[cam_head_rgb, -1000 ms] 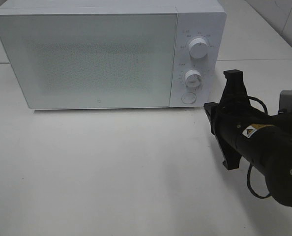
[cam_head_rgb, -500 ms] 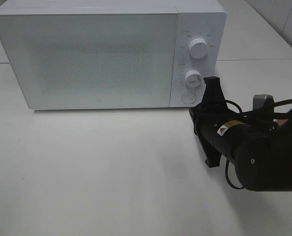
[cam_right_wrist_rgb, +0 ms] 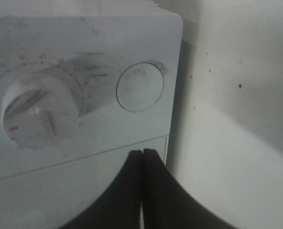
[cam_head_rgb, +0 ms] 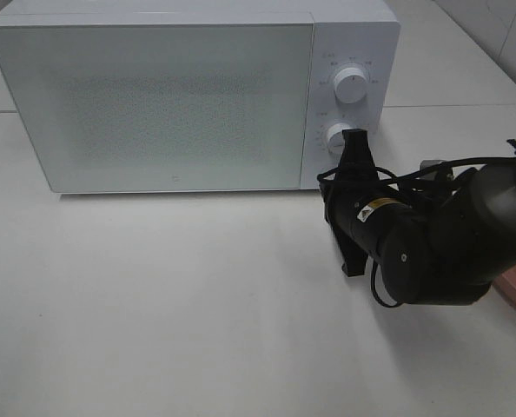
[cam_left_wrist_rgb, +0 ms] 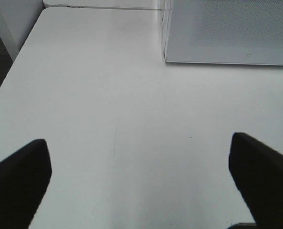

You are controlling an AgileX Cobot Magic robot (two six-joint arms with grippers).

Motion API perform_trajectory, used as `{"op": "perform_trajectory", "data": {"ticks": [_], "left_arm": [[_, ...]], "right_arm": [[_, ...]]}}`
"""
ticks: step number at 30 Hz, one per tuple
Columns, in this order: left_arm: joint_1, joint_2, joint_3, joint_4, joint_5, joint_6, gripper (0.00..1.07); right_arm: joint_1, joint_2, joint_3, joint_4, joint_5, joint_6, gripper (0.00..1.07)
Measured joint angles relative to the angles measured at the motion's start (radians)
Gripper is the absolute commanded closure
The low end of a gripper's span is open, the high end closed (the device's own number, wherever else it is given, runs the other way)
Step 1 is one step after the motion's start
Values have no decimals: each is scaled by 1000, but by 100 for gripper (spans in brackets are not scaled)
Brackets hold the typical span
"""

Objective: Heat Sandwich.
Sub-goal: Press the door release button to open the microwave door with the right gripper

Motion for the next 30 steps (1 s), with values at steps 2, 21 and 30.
{"op": "perform_trajectory", "data": {"ticks": [2, 21, 30], "left_arm": [[0, 0, 0, 0, 0, 0, 10], [0, 0, 0, 0, 0, 0, 10], [0, 0, 0, 0, 0, 0, 10]], "right_arm": [[-7, 9, -9, 0, 0, 0, 107], [-73, 103, -143, -15, 41, -25, 107], [-89, 116, -150, 9, 33, -29, 107]]}}
